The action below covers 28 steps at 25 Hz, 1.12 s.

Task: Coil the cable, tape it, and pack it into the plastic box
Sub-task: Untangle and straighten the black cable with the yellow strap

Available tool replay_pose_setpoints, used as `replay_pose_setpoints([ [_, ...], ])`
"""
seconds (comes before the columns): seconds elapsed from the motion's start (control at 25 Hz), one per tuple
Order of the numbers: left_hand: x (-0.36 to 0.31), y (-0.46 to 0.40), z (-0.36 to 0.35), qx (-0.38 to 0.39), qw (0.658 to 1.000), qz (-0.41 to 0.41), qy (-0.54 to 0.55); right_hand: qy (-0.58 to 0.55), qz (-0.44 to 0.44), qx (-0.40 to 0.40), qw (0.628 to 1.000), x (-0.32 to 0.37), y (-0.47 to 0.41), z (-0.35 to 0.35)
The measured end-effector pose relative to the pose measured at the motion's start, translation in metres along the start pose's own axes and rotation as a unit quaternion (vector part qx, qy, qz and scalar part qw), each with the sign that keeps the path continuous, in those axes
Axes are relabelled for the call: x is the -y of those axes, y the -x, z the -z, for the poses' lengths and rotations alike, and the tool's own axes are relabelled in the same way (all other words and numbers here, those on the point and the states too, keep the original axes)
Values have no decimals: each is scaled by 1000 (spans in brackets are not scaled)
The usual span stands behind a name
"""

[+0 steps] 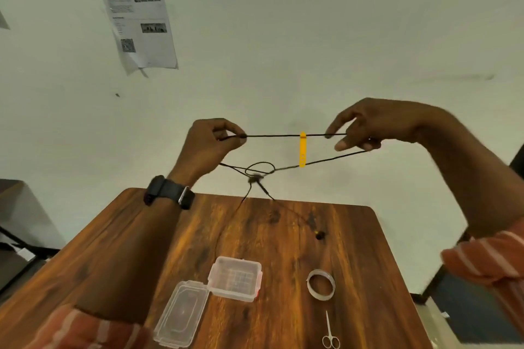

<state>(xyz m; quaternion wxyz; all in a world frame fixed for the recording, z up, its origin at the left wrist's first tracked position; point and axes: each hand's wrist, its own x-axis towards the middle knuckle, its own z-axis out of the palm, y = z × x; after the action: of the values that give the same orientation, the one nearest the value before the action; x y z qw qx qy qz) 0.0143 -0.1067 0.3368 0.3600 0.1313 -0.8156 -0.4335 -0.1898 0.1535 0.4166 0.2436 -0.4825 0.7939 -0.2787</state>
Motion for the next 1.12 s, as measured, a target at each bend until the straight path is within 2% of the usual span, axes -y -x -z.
replay_pose_setpoints([
  [0.08, 5, -12, 19, -51, 998, -19, -37, -59, 50, -62, 995, -22, 11, 10],
  [0.2, 6, -25, 42, -145, 986, 15, 76, -277, 98, -122, 948, -52, 19, 15],
  [0.28, 7, -32, 53, -171, 981, 24, 89, -273, 76, -105, 953, -60, 24, 15],
  [0.4, 3, -41, 65, -181, 983, -10, 40, -165, 87, -117, 975, -56, 29, 21],
  [0.48, 1, -48, 74, -186, 982, -35, 12, -229, 125, -135, 956, -49, 32, 28],
  [0.56, -3, -53, 83, -186, 980, -63, -28, -301, 134, -112, 938, -45, 38, 41],
  [0.6, -3, -54, 88, -188, 978, -74, -52, -254, 112, -119, 953, -43, 40, 48],
  [0.64, -2, -54, 93, -192, 975, -83, -77, -128, 84, -151, 977, -42, 42, 53],
  [0.68, -1, -54, 99, -197, 971, -89, -99, 17, 60, -203, 977, -41, 43, 58],
  [0.72, 3, -54, 105, -202, 970, -88, -108, 95, 58, -290, 951, -41, 42, 64],
  [0.76, 8, -55, 111, -206, 970, -82, -100, 74, 78, -378, 920, -45, 43, 70],
  [0.8, 13, -55, 117, -211, 972, -68, -83, -21, 112, -426, 898, -49, 45, 76],
  [0.88, 24, -54, 126, -212, 976, -28, -32, -293, 131, -403, 857, -58, 48, 91],
  [0.92, 30, -53, 130, -205, 979, -7, -4, -378, 110, -374, 840, -64, 49, 98],
  [1.12, 53, -50, 141, -127, 987, 69, 64, -408, -5, -330, 851, -89, 48, 116],
])
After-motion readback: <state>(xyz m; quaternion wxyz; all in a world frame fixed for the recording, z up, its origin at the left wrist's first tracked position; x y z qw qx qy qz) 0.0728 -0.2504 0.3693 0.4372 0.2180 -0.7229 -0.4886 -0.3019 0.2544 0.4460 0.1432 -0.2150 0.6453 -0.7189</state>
